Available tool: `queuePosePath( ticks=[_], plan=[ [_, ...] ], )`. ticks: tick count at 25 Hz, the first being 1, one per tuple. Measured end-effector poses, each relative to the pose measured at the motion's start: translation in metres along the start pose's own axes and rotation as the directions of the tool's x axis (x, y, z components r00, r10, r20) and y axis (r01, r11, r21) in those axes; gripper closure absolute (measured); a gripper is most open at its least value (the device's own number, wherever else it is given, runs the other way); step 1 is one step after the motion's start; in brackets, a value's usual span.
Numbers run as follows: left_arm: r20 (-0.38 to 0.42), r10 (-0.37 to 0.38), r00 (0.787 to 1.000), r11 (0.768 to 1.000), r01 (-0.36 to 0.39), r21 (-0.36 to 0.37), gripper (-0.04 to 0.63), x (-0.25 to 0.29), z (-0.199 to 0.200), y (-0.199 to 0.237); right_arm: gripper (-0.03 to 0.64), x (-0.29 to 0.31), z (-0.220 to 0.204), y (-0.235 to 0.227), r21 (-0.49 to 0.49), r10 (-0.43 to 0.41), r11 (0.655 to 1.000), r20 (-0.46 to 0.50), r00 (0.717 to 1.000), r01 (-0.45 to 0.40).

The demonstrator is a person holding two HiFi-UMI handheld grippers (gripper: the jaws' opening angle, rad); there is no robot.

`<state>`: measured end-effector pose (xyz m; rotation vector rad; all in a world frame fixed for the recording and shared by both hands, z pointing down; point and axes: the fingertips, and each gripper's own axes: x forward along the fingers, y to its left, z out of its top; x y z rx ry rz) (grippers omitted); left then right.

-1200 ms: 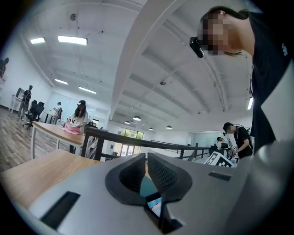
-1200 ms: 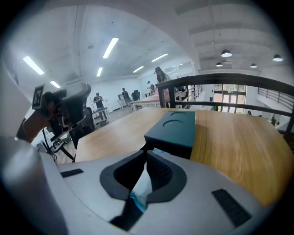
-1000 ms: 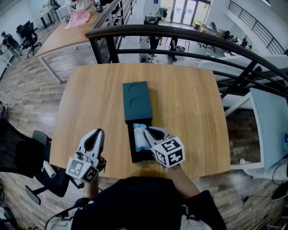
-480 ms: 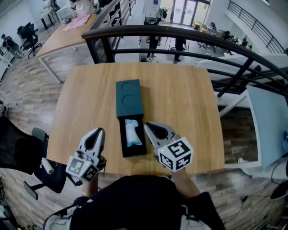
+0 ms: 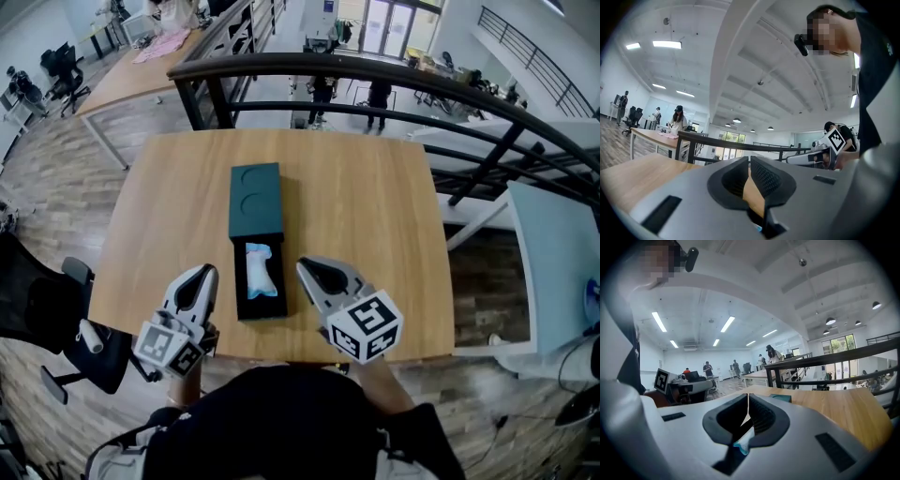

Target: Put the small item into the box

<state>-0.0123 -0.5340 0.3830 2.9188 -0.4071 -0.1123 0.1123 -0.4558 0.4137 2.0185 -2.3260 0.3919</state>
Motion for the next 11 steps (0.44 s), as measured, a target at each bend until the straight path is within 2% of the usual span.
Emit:
queuePosePath(
  ticks=[4, 7, 11],
  plan=[
    [-0.055, 0.055, 0.997, 0.998, -0.053, 0.036, 0.571, 0.002, -0.013, -0.01, 0.592, -0.02, 0.004, 0.002, -0.004, 0.035, 0.999, 0.026, 0.999, -0.035],
    [-0.05, 0.023, 0.998, 0.999, -0.021, 0.045, 0.571, 0.015, -0.017, -0.035, 0.592, -0.039, 0.003, -0.005, -0.01, 0.051, 0.999, 0.038, 0.998, -0.051],
    [0.0, -0.027, 1.0, 1.0, 0.027, 0.012, 0.571, 0.026, -0.019, -0.073, 0.592, -0.064, -0.008, -0.011, 0.0, 0.067, 0.998, 0.035, 0.997, -0.067]
  ],
)
